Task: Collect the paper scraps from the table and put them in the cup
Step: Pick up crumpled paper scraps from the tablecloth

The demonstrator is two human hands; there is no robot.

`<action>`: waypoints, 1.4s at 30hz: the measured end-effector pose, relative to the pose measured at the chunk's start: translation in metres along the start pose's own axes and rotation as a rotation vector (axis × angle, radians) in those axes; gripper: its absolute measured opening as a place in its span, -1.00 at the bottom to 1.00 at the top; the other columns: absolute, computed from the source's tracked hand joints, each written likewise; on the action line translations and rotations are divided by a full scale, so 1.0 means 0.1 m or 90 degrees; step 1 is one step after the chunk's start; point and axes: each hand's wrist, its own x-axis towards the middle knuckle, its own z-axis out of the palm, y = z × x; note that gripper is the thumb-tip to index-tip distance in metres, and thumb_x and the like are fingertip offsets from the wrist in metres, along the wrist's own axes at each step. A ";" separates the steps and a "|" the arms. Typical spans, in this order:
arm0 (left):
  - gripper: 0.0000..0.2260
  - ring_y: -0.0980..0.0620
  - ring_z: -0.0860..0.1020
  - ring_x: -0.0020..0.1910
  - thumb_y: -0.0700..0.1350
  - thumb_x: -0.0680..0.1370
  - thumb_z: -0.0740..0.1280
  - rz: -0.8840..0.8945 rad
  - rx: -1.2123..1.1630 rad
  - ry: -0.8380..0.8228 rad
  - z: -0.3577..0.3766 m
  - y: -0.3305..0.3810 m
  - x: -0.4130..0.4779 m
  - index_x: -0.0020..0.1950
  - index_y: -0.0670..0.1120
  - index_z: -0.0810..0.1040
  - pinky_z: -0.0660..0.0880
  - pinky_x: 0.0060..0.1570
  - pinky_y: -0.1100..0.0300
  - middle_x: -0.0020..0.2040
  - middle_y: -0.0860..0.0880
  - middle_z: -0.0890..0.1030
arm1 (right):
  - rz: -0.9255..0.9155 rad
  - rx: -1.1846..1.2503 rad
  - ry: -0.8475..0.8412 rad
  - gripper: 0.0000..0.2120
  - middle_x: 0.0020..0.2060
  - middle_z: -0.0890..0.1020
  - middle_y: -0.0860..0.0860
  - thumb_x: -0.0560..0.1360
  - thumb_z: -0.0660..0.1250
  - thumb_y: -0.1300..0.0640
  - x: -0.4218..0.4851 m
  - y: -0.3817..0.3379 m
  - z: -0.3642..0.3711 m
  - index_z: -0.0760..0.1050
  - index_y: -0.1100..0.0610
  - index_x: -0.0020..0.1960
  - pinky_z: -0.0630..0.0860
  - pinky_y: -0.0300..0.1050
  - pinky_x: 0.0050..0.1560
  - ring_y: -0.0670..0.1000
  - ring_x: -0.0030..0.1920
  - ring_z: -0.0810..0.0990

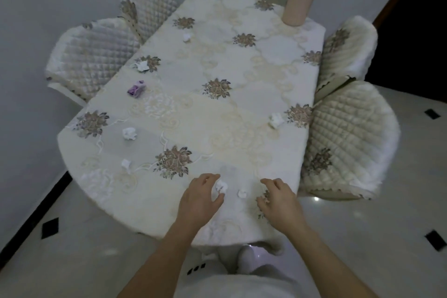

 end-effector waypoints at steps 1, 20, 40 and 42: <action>-0.54 -0.04 0.50 0.19 0.08 0.50 0.35 0.004 -0.005 -0.005 0.04 -0.02 0.02 0.37 -0.03 0.48 0.52 0.12 0.03 0.27 0.00 0.52 | 0.004 -0.004 -0.007 -0.53 0.09 0.55 0.08 0.48 0.34 -0.04 0.00 -0.02 0.03 0.45 0.07 0.35 0.53 0.08 -0.03 0.15 0.06 0.54; -0.53 -0.08 0.49 -0.06 -0.06 0.40 0.53 0.019 -0.029 -0.051 0.42 -0.22 0.28 0.28 -0.08 0.56 0.54 -0.11 0.06 0.04 -0.07 0.53 | 0.020 -0.051 0.000 -0.54 -0.04 0.57 0.04 0.35 0.49 -0.11 0.25 -0.14 0.50 0.54 0.00 0.20 0.50 0.00 -0.11 0.14 -0.06 0.53; -0.85 0.11 0.56 -0.22 -0.08 0.53 0.40 -0.079 -0.233 0.051 0.13 -0.17 0.32 0.09 0.00 0.57 0.56 -0.21 0.10 -0.13 0.06 0.60 | 0.117 0.192 0.091 -0.89 -0.20 0.61 -0.11 0.52 0.34 -0.02 0.34 -0.32 0.36 0.56 -0.03 0.02 0.53 0.00 -0.13 -0.04 -0.13 0.56; -0.85 0.16 0.57 -0.21 -0.07 0.53 0.40 -0.092 -0.256 0.069 0.01 -0.11 0.37 0.10 0.00 0.58 0.53 -0.22 0.22 -0.13 0.08 0.60 | 0.111 0.220 0.111 -0.88 -0.20 0.62 -0.14 0.52 0.34 -0.03 0.40 -0.38 0.23 0.57 -0.04 0.02 0.55 -0.01 -0.12 -0.06 -0.14 0.58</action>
